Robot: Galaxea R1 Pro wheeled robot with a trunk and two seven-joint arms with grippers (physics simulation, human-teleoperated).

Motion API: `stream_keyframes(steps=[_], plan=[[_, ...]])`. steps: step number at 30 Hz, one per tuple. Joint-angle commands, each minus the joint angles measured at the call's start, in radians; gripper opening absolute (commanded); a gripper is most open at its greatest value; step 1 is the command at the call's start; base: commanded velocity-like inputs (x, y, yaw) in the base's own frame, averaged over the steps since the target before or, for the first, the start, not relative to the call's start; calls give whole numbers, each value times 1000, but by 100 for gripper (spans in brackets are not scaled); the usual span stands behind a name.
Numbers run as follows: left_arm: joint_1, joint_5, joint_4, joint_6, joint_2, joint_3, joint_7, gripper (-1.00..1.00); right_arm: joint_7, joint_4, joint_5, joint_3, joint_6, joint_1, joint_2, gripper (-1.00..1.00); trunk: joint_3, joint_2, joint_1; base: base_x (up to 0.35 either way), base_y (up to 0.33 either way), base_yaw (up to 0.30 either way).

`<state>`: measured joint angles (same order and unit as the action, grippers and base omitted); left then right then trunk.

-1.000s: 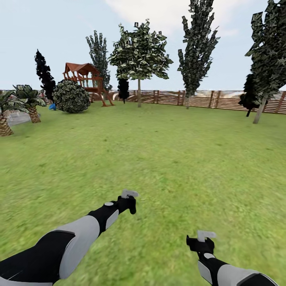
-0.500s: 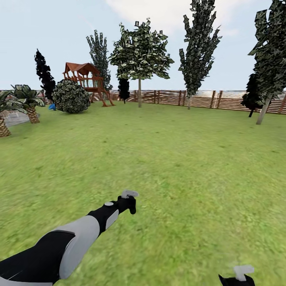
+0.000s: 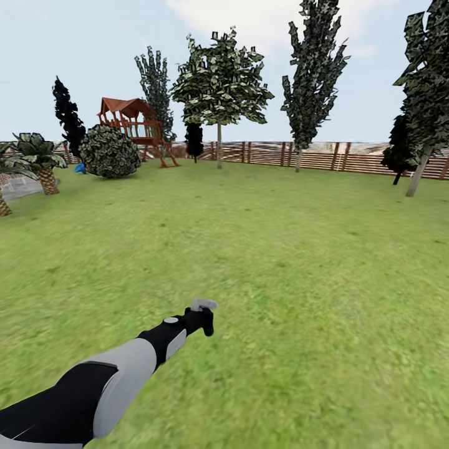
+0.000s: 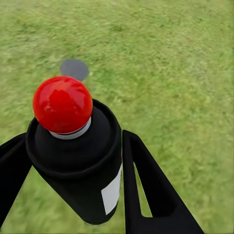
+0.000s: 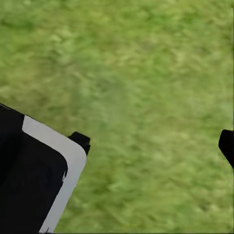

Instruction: In the garden, pick up the pesticide atomizer on the floor and spray pesticide onto both trees until each tree trunk is fully covered.

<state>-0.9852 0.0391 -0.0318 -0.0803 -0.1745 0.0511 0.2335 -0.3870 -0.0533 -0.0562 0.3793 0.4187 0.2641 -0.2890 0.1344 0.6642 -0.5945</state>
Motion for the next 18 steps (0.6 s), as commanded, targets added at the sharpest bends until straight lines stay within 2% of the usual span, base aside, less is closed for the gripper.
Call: stream_keyframes(steps=[1, 3, 5, 8, 18], plan=[[-1, 4, 1, -6, 0, 4, 0, -100, 27, -4, -5, 4, 6, 2, 7, 100, 2, 1, -1, 350, 0, 0], [-1, 4, 1, -6, 0, 4, 0, -100, 61, -4, -5, 4, 6, 1, 16, 100, 2, 1, -1, 350, 0, 0], [-1, 4, 1, -6, 0, 4, 0, -100, 79, -5, -5, 4, 6, 1, 46, 100, 2, 1, -1, 350, 0, 0], [-1, 4, 1, -6, 0, 4, 0, -100, 83, -5, -5, 4, 6, 1, 74, 100, 2, 1, -1, 350, 0, 0], [-1, 4, 1, -6, 0, 4, 0, -100, 85, -5, -5, 3, 6, 1, 83, 100, 2, 1, -1, 350, 0, 0]])
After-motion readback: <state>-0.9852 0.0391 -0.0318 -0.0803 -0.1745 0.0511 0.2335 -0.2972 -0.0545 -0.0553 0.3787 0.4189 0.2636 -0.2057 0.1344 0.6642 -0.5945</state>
